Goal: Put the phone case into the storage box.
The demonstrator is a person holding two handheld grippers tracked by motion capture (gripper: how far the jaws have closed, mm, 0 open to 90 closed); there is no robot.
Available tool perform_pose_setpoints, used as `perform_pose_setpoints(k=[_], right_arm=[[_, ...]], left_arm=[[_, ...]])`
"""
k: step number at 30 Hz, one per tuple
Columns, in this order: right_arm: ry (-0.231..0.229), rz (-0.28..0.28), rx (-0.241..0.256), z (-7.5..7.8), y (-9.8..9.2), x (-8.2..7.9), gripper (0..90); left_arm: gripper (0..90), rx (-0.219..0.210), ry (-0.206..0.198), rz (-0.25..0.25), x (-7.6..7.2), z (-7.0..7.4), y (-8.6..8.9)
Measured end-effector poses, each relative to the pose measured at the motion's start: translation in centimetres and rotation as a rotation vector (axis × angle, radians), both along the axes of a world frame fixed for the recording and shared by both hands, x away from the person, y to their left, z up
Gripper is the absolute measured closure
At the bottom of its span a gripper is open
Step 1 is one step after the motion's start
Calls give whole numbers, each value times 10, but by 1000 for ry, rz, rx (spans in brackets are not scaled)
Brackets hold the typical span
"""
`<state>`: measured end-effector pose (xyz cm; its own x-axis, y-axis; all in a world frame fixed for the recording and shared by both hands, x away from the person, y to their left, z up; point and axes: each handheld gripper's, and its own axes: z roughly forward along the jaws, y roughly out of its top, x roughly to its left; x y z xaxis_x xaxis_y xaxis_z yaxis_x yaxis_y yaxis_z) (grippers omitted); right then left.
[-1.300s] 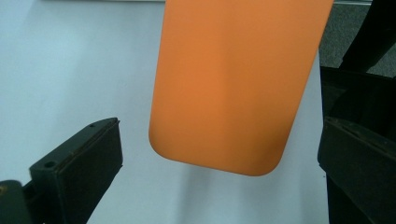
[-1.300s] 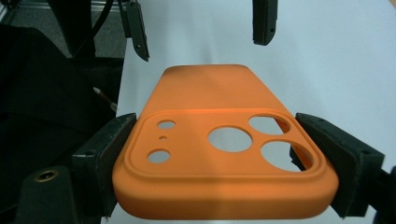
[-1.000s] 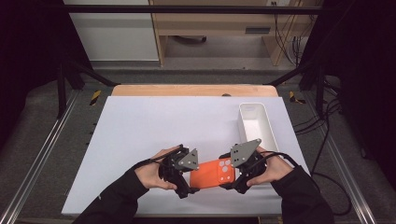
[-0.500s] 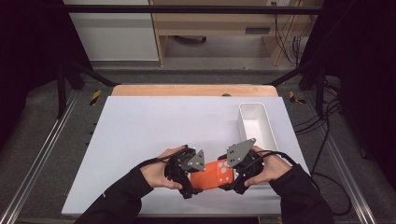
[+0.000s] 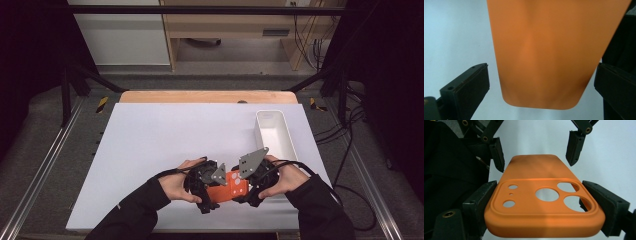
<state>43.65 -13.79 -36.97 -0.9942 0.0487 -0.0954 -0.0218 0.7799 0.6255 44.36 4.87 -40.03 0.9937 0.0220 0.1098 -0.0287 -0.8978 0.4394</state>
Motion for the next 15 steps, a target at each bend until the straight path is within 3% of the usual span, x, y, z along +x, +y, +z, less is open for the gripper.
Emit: perform_pose_setpoints(k=[8, 15], right_arm=[[-3, -5, -22, -1, 3, 1, 164], [-8, -3, -37, -1, 6, 1, 164]], left_arm=[[0, 52, -11, -5, 2, -6, -6], [0, 72, -23, -20, 3, -10, -11]])
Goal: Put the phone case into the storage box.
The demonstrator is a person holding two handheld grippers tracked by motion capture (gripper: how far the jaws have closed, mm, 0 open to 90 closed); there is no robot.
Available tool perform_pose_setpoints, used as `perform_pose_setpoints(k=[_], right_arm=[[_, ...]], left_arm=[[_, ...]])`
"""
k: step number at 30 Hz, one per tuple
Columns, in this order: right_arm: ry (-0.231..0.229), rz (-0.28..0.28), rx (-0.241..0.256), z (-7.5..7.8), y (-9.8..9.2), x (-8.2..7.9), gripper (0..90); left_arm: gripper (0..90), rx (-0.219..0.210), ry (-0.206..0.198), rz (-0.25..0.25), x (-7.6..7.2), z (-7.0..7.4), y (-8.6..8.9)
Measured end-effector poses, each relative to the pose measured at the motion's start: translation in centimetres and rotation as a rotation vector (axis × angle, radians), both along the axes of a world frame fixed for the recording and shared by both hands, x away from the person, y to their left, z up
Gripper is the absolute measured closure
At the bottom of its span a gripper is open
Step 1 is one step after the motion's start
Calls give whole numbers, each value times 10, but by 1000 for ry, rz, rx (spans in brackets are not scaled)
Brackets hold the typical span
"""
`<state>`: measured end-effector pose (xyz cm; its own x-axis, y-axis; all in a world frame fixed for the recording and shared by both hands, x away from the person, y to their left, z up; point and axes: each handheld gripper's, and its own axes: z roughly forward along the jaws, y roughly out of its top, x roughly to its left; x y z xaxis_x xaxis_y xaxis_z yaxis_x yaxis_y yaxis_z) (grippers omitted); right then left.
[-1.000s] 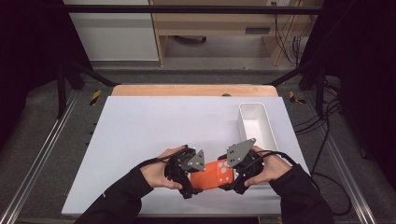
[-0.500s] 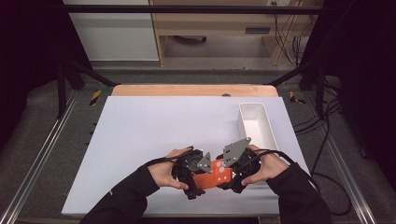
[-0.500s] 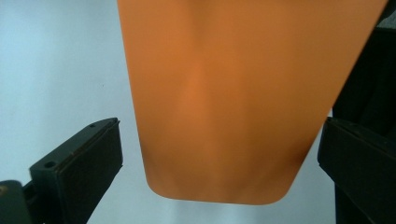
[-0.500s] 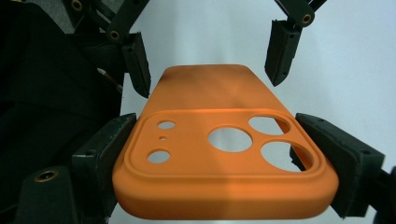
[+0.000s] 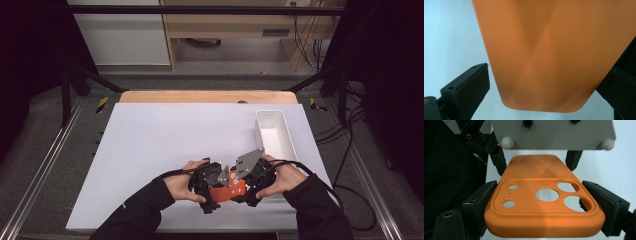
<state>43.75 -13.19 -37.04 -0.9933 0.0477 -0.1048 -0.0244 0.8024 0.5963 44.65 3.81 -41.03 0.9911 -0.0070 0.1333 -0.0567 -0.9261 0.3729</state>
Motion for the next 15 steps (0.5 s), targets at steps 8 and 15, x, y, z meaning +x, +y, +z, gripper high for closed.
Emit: perform_pose_setpoints(k=[8, 15], right_arm=[[-2, -1, -18, -2, 2, 1, 164], [-5, -6, -19, -1, 2, 0, 164]], left_arm=[[23, 12, -28, -17, -3, -2, -5], [54, 15, -17, -8, -3, -1, -9]])
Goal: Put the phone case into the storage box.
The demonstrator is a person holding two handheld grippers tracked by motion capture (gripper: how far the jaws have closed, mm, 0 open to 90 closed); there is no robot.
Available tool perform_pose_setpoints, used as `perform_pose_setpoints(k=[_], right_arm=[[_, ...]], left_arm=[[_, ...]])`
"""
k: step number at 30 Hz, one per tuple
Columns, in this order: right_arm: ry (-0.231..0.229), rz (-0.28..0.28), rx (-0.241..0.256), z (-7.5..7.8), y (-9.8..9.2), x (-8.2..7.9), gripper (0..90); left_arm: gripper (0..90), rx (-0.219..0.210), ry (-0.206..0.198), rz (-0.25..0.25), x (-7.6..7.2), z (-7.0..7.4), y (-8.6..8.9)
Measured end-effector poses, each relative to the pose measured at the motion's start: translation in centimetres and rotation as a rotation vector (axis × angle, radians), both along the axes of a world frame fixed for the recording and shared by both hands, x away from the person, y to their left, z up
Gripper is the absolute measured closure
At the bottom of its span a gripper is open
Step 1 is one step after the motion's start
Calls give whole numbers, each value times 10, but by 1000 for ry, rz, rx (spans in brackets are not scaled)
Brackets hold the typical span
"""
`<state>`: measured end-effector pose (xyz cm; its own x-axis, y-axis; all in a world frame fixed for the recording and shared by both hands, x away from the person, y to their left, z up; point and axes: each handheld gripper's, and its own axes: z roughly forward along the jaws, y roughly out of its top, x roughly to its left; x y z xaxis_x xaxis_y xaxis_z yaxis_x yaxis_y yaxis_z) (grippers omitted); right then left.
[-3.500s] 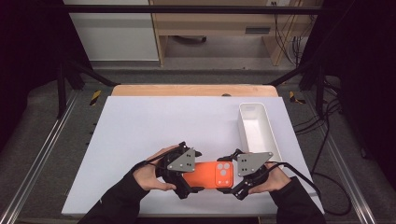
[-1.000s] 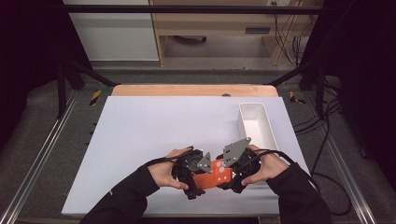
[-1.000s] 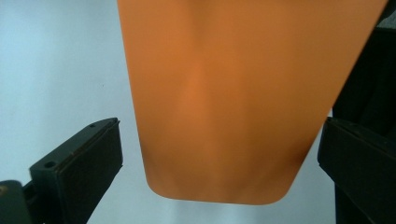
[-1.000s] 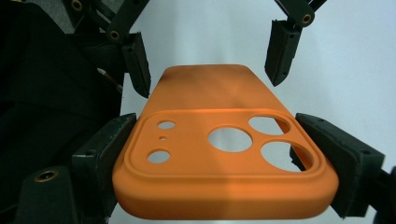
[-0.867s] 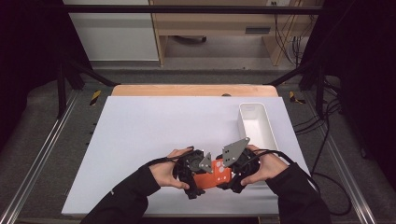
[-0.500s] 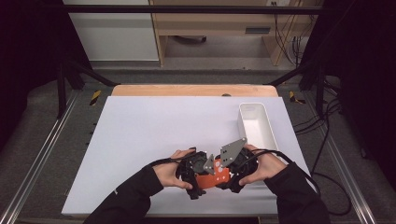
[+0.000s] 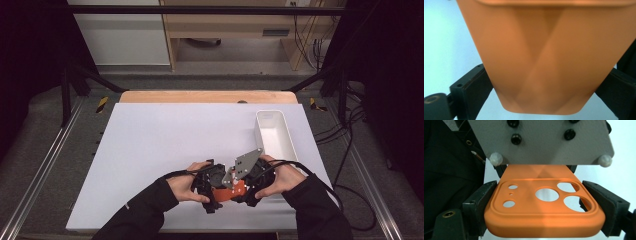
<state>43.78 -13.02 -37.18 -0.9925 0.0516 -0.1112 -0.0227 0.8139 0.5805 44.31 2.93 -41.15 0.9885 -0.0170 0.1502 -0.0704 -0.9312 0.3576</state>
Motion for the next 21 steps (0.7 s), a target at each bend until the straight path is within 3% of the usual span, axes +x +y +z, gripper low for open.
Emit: perform_pose_setpoints(k=[11, 21], right_arm=[[-6, 9, -6, -1, 0, -1, 164], [0, 6, -10, -2, 1, -1, 164]], left_arm=[[143, 36, -3, -13, 1, -1, -3], [153, 53, -2, -9, 0, -2, -6]])
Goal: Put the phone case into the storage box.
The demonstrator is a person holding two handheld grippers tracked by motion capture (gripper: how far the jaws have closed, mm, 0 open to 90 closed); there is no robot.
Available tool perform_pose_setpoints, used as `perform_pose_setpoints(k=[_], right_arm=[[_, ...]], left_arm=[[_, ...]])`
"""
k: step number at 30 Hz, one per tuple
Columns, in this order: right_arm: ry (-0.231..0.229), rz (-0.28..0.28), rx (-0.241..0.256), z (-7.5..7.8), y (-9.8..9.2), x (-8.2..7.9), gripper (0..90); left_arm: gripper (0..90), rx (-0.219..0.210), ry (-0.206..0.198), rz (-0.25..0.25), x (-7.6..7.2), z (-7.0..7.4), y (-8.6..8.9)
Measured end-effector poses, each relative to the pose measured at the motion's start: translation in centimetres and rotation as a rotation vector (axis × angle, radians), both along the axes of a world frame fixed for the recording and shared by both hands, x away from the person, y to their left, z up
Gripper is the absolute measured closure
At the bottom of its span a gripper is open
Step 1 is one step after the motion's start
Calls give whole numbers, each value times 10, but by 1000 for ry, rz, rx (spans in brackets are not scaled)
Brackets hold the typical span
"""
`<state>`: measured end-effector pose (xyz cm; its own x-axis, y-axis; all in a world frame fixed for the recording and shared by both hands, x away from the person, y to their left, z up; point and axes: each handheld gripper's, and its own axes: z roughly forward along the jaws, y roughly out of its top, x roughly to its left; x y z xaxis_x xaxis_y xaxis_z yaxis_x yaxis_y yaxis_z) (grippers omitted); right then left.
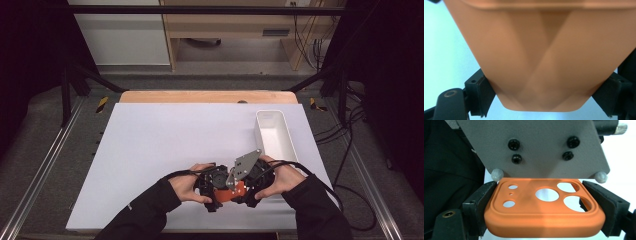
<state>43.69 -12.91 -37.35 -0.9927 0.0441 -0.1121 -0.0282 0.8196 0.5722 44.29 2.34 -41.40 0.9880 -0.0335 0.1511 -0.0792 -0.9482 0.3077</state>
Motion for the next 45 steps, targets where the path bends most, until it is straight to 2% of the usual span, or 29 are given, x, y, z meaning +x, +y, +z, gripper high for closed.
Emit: perform_pose_setpoints(k=[10, 23, 30, 33, 34, 35, 42, 45], right_arm=[[6, 3, 0, 0, 0, 0, 163], [2, 2, 1, 1, 0, 0, 158], [-14, 8, 13, 1, -1, -1, 152], [-22, 6, 15, 1, -2, 0, 104], [-18, 4, 18, 1, -2, 0, 93], [-19, 9, 19, 1, -2, -1, 72], [-46, -25, 100, 7, -10, -2, 22], [-51, -37, 165, 9, -17, -2, 19]], left_arm=[[155, 9, 5, 3, -1, 0, -1], [157, 1, -1, -1, 0, 0, -1], [158, -18, -3, -2, 1, 0, 0], [158, -27, -8, -9, 2, 1, 2], [158, -28, 6, 4, 1, 1, 2], [158, -31, -3, -3, 2, 1, 3], [158, -54, 9, 11, 4, 3, 9], [157, -66, 9, 18, 6, 3, 13]])
